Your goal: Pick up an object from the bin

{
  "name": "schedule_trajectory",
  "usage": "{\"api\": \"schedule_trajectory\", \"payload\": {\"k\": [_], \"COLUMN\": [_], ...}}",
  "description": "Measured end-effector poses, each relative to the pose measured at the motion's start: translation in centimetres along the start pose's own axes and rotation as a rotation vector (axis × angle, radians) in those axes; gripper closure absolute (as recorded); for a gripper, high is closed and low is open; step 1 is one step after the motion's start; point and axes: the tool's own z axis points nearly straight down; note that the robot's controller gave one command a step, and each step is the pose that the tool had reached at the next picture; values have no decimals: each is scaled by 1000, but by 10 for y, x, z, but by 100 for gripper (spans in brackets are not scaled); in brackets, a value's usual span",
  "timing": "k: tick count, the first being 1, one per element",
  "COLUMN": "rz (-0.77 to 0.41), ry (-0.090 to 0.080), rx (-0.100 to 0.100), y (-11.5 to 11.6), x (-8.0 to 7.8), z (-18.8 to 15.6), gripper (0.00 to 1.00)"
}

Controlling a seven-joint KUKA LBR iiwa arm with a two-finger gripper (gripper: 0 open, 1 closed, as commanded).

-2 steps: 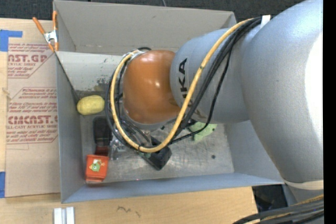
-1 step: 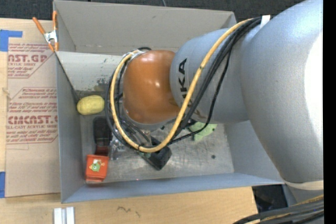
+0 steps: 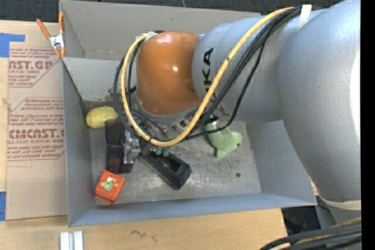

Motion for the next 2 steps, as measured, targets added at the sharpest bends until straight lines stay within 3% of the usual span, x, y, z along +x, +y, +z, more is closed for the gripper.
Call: {"api": "schedule_trajectory", "payload": {"k": [1,2], "rz": [1,5], "ry": [-9,-1], "rx": [-3,0], "y": [-14,-10], "x": [-13,3], "z": [-17,-32], "gripper": [100,100]}}
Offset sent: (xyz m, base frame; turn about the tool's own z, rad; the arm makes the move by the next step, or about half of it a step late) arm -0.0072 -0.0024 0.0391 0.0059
